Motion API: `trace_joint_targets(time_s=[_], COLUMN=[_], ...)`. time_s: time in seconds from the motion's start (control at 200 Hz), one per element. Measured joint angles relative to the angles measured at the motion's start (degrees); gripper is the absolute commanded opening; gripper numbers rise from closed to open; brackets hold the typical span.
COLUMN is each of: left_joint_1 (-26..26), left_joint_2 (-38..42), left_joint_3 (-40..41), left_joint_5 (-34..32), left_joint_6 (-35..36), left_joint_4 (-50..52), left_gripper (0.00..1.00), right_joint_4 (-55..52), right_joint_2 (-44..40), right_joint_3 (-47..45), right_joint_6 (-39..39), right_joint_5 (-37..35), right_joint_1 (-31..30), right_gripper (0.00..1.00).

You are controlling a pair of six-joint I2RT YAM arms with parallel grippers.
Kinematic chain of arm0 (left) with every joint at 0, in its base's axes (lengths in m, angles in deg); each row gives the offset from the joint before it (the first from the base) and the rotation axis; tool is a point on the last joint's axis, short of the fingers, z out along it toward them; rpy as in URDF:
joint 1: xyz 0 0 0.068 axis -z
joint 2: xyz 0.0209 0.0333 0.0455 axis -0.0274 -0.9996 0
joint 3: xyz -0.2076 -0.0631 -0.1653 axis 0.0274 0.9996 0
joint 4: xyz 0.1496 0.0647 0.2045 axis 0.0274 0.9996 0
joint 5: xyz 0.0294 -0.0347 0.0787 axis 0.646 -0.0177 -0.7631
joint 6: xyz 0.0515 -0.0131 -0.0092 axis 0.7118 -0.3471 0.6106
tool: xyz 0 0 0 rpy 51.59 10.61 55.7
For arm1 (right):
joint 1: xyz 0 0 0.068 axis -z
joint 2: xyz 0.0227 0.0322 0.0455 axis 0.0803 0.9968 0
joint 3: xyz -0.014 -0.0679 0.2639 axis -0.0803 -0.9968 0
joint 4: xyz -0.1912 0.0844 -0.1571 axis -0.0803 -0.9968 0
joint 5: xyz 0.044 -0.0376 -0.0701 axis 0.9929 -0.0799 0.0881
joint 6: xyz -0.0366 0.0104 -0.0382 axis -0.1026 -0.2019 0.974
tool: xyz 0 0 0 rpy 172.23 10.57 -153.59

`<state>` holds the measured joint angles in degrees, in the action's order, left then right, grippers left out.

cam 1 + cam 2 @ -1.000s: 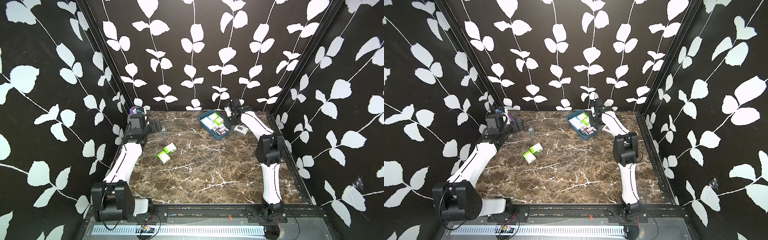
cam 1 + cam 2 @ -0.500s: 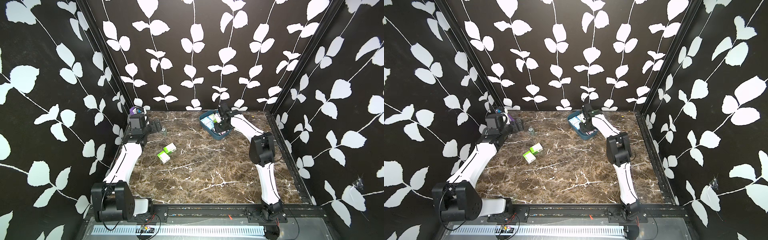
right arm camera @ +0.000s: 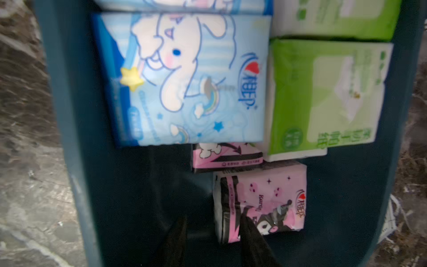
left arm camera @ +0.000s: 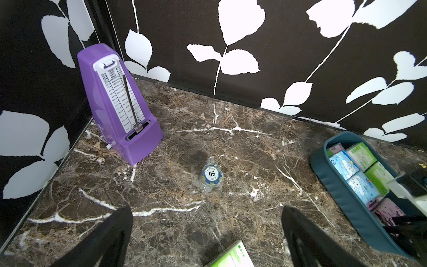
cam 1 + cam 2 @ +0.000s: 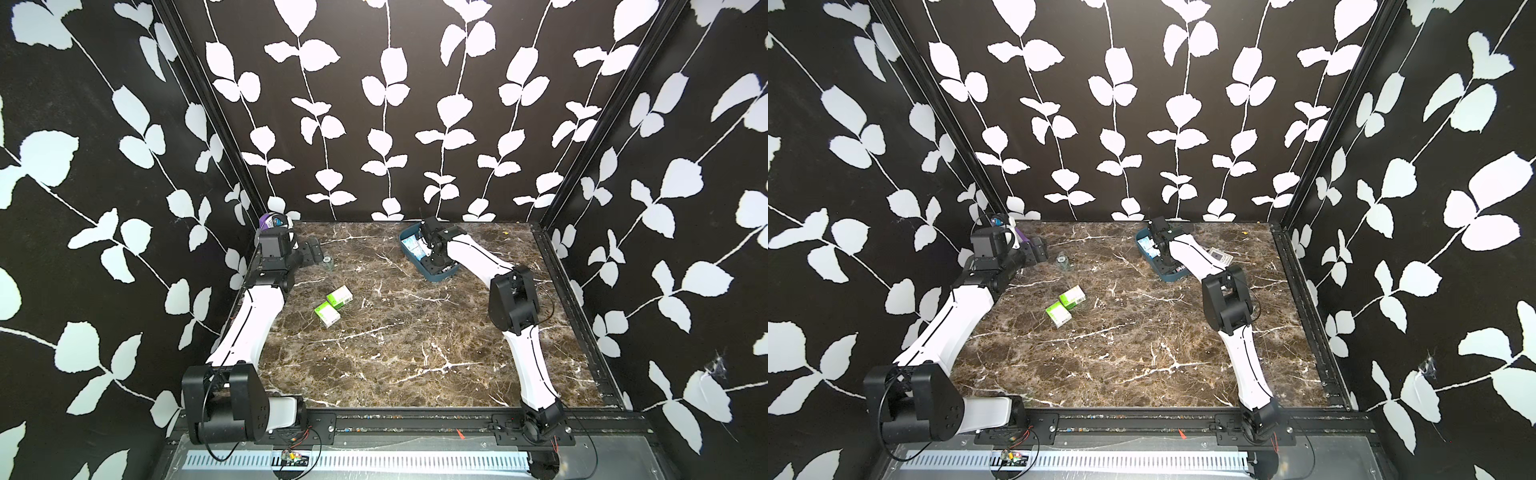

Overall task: Put the pocket tissues into the storage box
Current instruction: Place the pocket tissues in the storage box.

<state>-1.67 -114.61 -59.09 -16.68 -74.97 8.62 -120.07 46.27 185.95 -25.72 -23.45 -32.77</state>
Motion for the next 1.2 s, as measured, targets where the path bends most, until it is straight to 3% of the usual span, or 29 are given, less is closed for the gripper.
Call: trace_joint_targets(time_s=[0.485, 0.805, 1.01, 1.2], left_joint_1=[0.0, 0.0, 0.0, 0.0], left_joint_2=[0.0, 0.0, 0.0, 0.0], left_joint_3=[0.0, 0.0, 0.0, 0.0], left_joint_5=[-0.37, -0.35, -0.33, -0.28], left_joint_6=[0.22, 0.26, 0.26, 0.24], left_joint_4=[0.02, 0.04, 0.04, 0.02], left_gripper=[0.99, 0.99, 0.99, 0.99], right_joint_4=[-0.7, -3.52, -2.75, -0.13], right_joint_2=[2.27, 4.9, 3.69, -3.02], right_joint_3=[1.49, 7.5, 5.09, -2.91], right_joint_6=[4.22, 3.74, 3.13, 1.77], right_joint_5=[-9.29, -13.73, -12.02, -6.54], right_joint_1=[0.52, 1.68, 2.36, 1.9], right_gripper=[0.38, 0.43, 0.45, 0.37])
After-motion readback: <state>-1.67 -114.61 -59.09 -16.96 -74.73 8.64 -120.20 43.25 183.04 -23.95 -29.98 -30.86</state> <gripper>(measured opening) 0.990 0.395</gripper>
